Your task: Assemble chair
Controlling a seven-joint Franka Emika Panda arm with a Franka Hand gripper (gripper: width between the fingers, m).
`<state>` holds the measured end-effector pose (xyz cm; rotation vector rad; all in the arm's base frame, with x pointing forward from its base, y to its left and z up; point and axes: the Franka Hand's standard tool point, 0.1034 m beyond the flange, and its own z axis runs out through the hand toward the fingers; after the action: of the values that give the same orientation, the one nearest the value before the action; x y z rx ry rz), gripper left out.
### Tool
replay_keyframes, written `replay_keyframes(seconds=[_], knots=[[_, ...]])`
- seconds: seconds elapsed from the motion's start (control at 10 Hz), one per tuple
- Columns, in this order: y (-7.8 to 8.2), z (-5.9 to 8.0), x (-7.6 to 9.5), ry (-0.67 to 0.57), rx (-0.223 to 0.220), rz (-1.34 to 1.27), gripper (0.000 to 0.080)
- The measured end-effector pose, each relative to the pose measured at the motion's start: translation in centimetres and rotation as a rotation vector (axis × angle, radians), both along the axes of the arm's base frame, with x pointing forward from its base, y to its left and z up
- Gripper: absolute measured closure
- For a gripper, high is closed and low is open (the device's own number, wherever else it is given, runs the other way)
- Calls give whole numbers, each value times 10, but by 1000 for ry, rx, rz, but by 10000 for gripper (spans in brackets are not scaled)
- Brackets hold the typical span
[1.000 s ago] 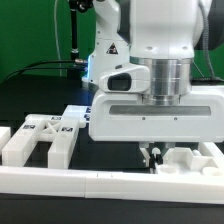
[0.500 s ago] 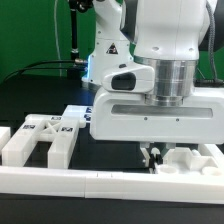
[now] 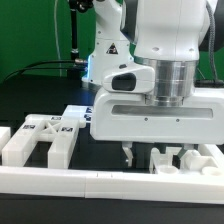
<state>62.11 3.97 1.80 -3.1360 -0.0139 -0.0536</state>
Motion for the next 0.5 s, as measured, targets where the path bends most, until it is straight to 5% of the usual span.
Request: replay_keyframes(seconds=[0.5], knots=[[0, 0, 0, 0, 0, 0, 153]])
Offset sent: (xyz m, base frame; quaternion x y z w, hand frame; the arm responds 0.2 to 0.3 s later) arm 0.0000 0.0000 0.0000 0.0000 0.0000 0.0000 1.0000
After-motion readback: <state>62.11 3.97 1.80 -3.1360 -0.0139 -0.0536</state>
